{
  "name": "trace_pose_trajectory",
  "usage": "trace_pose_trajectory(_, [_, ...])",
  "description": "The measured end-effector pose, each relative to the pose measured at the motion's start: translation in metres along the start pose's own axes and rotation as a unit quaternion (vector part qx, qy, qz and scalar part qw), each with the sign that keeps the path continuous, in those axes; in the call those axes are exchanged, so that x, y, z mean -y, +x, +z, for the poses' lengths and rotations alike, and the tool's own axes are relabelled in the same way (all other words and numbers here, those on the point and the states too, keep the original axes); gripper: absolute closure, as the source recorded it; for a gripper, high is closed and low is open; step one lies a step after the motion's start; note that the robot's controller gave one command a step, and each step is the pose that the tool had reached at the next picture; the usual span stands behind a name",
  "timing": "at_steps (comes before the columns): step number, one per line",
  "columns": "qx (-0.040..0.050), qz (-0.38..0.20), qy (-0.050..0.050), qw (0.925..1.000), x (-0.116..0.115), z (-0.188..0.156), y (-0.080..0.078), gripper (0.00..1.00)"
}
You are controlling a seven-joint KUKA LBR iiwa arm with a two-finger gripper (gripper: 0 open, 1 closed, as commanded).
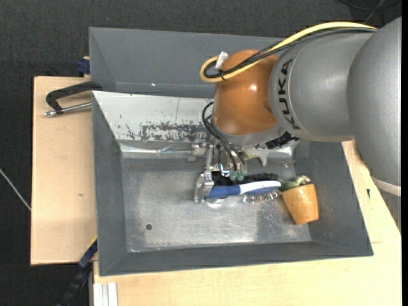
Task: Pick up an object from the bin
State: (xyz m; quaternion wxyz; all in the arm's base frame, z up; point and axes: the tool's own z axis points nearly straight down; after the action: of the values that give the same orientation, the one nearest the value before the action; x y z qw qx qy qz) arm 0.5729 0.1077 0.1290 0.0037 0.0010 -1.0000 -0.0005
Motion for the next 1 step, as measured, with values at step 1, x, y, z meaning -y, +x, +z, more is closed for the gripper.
trace_pose_trajectory(1, [0.0091, 0.007, -0.003, 0.9999, 0.0726, 0.0563, 0.0203, 0.00])
